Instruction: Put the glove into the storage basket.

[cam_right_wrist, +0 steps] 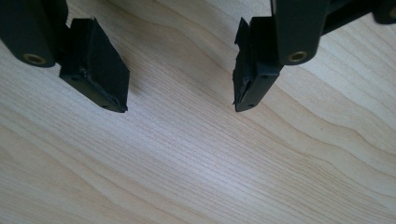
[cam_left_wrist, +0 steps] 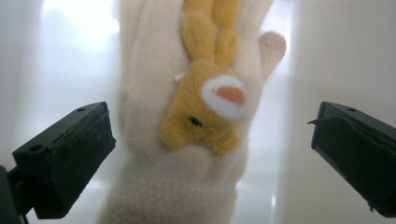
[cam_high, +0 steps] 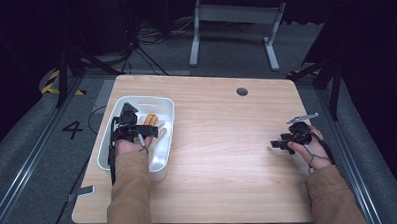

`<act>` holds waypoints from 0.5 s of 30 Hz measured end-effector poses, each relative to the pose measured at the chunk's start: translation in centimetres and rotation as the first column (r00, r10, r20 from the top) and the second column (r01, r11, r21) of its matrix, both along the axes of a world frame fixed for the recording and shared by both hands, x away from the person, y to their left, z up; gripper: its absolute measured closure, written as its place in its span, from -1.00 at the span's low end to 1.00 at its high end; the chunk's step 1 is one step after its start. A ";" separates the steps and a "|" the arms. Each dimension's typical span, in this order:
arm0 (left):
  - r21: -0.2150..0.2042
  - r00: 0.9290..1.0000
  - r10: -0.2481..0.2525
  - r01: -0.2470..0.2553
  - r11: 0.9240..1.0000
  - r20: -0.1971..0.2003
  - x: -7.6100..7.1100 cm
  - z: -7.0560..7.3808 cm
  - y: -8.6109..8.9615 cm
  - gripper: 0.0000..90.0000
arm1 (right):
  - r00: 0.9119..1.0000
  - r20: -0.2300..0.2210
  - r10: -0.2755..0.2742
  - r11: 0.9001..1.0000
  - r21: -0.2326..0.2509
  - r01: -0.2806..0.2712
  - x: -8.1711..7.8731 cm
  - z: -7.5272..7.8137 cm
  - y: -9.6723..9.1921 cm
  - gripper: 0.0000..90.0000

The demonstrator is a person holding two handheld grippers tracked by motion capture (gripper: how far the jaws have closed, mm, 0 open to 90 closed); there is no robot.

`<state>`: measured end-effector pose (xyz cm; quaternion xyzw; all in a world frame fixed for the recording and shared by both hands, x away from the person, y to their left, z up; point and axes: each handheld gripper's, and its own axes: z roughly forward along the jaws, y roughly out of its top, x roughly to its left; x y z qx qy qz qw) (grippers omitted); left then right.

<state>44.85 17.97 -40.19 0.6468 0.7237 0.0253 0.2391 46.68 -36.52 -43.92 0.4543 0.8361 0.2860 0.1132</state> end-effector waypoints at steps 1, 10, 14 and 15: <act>0.006 1.000 0.001 -0.001 1.000 0.019 -0.1 0.3 0.0 -1.00 | 1.000 -0.001 0.000 1.000 0.001 0.000 0.0 0.0 0.0 -0.16; -0.058 0.986 -0.024 0.035 0.998 0.166 -1.3 2.6 0.0 -0.99 | 1.000 0.003 -0.004 1.000 0.000 0.004 -0.1 0.0 0.1 -0.17; -0.081 0.957 -0.080 0.106 0.991 0.278 -2.0 4.2 -0.9 -0.99 | 1.000 0.009 -0.001 1.000 -0.012 0.001 -0.2 -0.1 0.1 -0.17; -0.090 0.950 -0.089 0.121 0.989 0.298 -2.1 4.4 -1.1 -0.99 | 1.000 0.014 -0.004 1.000 -0.015 0.004 -0.2 -0.1 0.0 -0.17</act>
